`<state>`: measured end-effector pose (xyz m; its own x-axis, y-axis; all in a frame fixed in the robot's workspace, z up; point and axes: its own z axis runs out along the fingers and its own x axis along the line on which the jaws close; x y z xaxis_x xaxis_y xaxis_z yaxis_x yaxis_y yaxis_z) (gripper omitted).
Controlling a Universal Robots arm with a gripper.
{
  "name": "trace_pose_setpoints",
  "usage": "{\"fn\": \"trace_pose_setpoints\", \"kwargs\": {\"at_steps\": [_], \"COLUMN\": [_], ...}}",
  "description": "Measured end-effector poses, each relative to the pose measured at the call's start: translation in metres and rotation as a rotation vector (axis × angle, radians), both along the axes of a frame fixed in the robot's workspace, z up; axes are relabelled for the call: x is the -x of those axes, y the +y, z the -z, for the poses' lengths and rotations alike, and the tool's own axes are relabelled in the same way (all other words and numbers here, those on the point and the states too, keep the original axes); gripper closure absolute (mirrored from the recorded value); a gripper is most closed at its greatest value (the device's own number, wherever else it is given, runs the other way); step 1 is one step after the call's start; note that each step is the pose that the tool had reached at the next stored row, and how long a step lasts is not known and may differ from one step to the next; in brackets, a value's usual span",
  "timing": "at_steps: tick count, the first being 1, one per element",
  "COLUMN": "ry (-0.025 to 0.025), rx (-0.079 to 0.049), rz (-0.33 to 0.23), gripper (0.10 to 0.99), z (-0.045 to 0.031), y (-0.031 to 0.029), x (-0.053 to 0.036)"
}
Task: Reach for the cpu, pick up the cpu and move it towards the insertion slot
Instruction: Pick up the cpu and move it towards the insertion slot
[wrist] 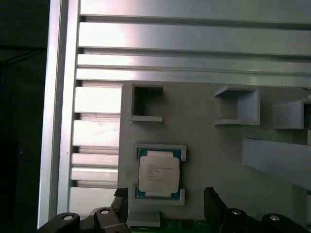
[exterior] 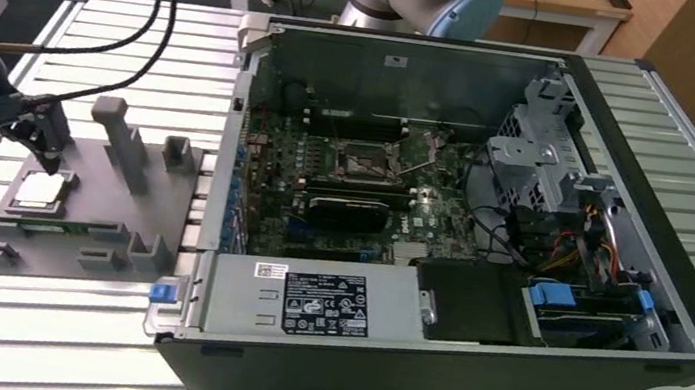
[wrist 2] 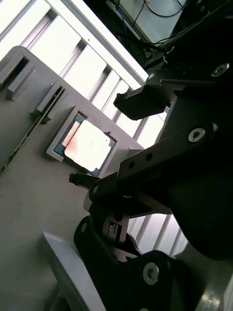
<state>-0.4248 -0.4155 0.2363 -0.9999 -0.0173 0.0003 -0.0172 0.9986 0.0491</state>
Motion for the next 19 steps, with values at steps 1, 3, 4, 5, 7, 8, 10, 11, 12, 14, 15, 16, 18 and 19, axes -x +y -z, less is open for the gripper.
{"fn": "trace_pose_setpoints", "kwargs": {"at_steps": [1, 3, 4, 5, 7, 8, 10, 11, 12, 14, 15, 16, 18, 19], "ry": [0.0, 0.0013, 0.002, 0.0022, 0.0021, 0.0022, 0.0022, 0.0022, 0.0024, 0.0039, 0.0044, 0.0049, 0.006, 0.0071], "rx": [0.0, 0.0, 0.001, 0.001, 0.002, 0.003, 0.005, 0.005, 0.005, 0.005, 0.005, 0.005, 0.005, 0.005], "rz": [0.0, -0.007, -0.009, -0.01, -0.01, -0.01, -0.01, -0.01, -0.01, -0.01, -0.01, -0.01, -0.01, -0.01], "gripper": [0.369, 0.369, 0.369, 0.369, 0.369, 0.369, 0.369, 0.369, 0.369, 0.369, 0.369, 0.369, 0.369, 0.369], "z": [0.0019, 0.0055, 0.0072, 0.009, 0.0127, 0.0146, 0.0182, 0.0199, 0.0213, 0.0242, 0.0257, 0.0268, 0.0282, 0.0292], "y": [0.0, -0.0001, -0.0001, -0.0001, 0.0, 0.0001, 0.0007, 0.0009, 0.0011, 0.0013, 0.0014, 0.0014, 0.0021, 0.0024], "x": [0.0, 0.0, 0.0, 0.0, -0.0001, -0.0001, -0.0001, -0.0001, -0.0001, -0.0001, 0.0, 0.0, 0.0, 0.0]}}
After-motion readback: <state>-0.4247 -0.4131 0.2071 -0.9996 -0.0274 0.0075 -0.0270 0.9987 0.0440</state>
